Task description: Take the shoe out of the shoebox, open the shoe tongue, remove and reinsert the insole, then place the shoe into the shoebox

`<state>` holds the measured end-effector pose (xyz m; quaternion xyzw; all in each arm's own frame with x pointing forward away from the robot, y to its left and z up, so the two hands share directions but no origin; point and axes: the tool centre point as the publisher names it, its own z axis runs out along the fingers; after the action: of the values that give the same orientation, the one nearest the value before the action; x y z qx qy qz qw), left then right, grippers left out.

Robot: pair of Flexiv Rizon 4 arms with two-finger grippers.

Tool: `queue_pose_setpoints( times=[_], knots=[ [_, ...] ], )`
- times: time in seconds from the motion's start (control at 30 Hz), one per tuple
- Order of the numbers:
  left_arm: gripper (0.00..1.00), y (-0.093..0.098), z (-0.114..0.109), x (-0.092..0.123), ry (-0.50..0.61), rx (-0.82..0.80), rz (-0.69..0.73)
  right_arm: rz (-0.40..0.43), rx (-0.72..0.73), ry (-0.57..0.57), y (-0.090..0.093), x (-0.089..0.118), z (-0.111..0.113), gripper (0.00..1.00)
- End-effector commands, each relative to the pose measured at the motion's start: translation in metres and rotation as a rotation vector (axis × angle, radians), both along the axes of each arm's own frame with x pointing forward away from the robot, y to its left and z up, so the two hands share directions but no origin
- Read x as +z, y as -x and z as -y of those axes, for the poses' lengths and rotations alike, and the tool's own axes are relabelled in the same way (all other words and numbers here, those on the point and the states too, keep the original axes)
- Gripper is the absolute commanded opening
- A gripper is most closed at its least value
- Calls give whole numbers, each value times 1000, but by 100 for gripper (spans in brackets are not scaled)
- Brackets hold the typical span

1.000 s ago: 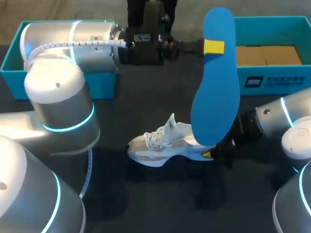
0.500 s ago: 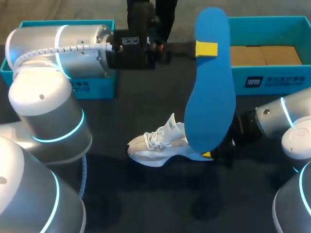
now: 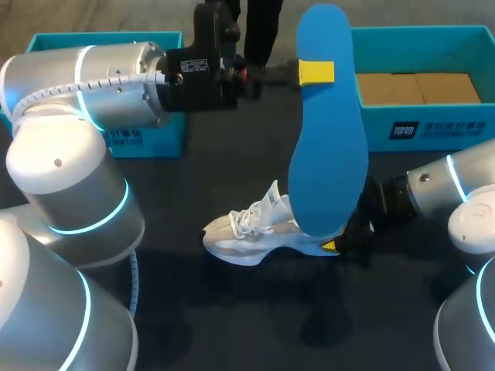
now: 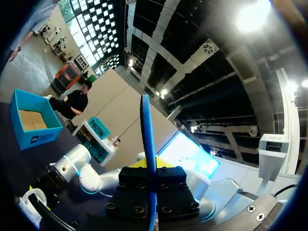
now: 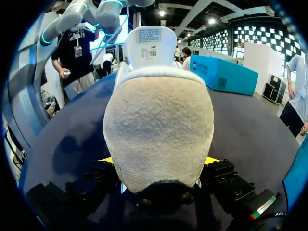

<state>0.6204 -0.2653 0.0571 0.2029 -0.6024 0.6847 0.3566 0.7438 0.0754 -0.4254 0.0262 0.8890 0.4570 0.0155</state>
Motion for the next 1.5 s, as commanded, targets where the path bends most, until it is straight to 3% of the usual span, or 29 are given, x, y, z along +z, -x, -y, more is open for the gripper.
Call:
queue_pose_setpoints(
  times=[0.03,0.53,0.57,0.6,0.63,0.9,1.07,1.5],
  knots=[
    [0,2,1,-2,3,4,0,0,-1,6,0,0,-2,0],
    [0,2,1,-2,3,4,0,0,-1,6,0,0,-2,0],
    [0,2,1,-2,3,4,0,0,-1,6,0,0,-2,18],
    [0,2,1,-2,3,4,0,0,-1,6,0,0,-2,50],
    [0,2,1,-2,3,4,0,0,-1,6,0,0,-2,100],
    [0,2,1,-2,3,4,0,0,-1,6,0,0,-2,100],
    [0,2,1,-2,3,4,0,-4,-35,51,4,12,2,100],
    [0,2,1,-2,3,4,0,-38,-53,269,0,46,-6,100]
  ],
)
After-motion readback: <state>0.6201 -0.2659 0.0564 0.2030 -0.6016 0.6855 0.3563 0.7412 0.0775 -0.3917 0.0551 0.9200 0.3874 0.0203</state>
